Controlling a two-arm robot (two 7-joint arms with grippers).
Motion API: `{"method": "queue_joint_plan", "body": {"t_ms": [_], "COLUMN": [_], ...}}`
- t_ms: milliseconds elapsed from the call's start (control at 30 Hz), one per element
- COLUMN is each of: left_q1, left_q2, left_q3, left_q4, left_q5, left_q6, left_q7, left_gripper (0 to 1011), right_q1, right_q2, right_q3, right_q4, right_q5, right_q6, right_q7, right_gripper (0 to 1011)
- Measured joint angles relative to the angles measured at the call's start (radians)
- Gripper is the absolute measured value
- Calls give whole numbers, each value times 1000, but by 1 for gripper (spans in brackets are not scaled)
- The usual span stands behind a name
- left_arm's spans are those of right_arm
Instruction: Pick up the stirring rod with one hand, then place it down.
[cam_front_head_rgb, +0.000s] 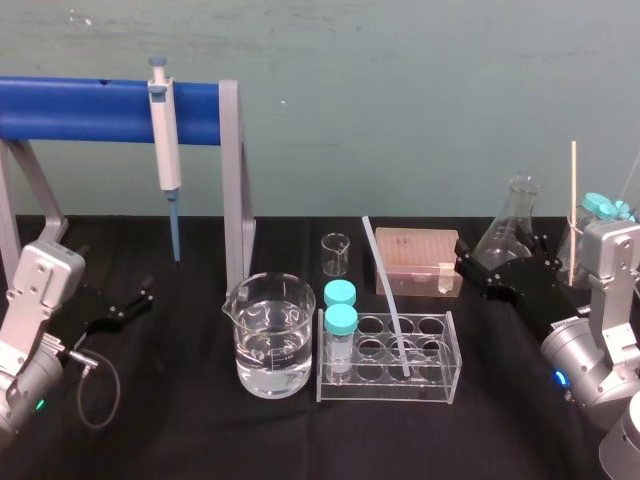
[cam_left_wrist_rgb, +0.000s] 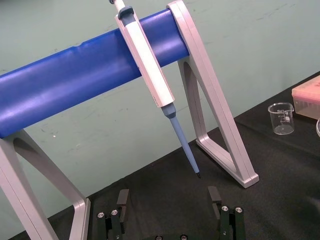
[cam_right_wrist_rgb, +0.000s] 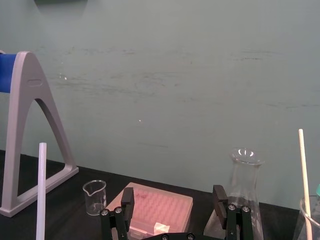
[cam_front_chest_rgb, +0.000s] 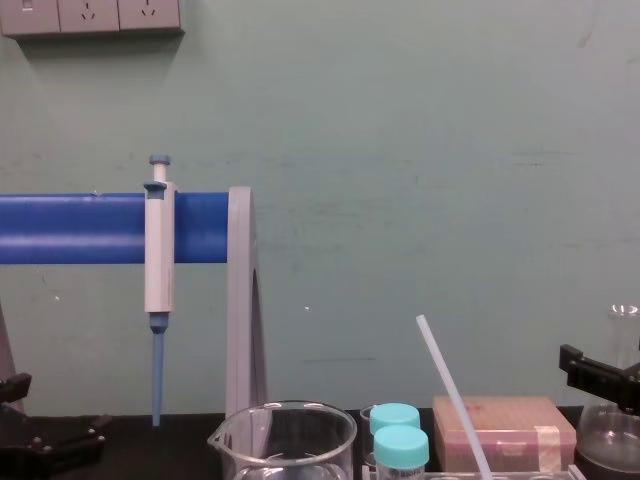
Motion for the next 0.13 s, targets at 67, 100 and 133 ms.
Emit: {"method": "queue_joint_plan", "body": {"t_ms": [67,100,133], "left_q1": [0,0,0], "left_q2": [0,0,0], "left_q3": [0,0,0], "left_q4": [0,0,0], "left_q5": [0,0,0], "left_q6": [0,0,0], "left_q7": [0,0,0], "left_gripper": [1000,1000,1000], "right_q1": [0,0,0], "right_q2": [0,0,0], "right_q3": [0,0,0], "right_q4": [0,0,0], "right_q5": [0,0,0], "right_q6": [0,0,0], "right_q7": [0,0,0], "right_gripper": [1000,1000,1000]}}
